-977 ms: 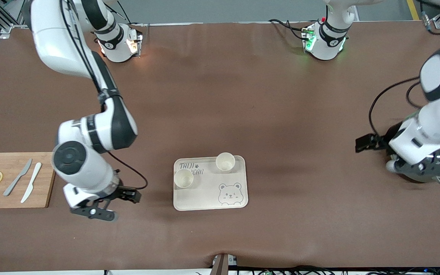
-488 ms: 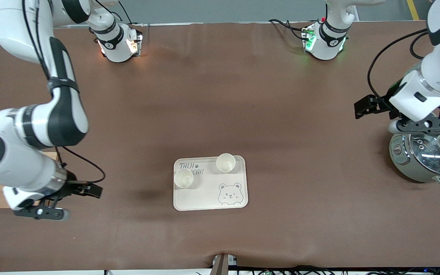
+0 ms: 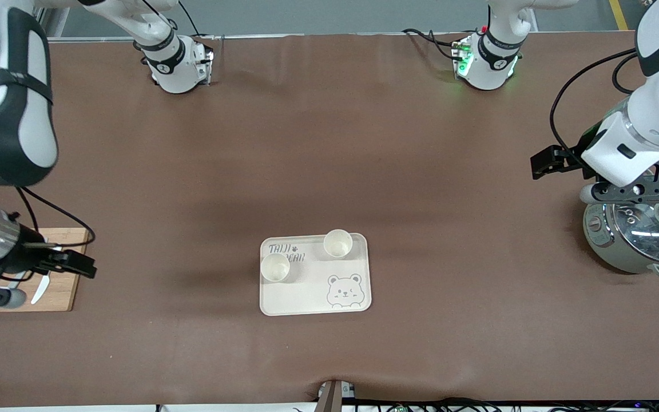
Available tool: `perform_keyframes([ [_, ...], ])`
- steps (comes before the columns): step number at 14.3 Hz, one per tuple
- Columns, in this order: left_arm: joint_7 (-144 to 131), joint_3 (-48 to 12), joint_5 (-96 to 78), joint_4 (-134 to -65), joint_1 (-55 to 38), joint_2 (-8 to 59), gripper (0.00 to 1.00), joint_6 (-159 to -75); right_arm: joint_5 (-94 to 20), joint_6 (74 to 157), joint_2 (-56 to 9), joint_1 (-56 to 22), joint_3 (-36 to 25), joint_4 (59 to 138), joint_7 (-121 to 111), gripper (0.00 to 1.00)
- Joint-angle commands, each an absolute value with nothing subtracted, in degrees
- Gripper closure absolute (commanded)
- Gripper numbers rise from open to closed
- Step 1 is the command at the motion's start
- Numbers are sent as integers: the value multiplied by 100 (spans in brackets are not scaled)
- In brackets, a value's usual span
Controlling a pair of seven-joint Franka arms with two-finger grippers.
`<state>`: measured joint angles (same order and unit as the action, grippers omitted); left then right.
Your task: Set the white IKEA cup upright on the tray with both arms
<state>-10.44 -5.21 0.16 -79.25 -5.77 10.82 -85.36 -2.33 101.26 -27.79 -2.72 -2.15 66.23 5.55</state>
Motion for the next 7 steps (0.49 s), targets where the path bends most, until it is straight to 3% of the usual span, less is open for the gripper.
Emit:
perform_keyframes([
  [1, -792, -474, -44, -7919, -475, 993, 0, -8569, -316, 10266, -2049, -88, -105, 7425, 413, 0],
  [7, -843, -457, -650, -7637, -193, 984, 0, -9018, -308, 10257, -1153, 43, -141, 8252, 106, 0],
])
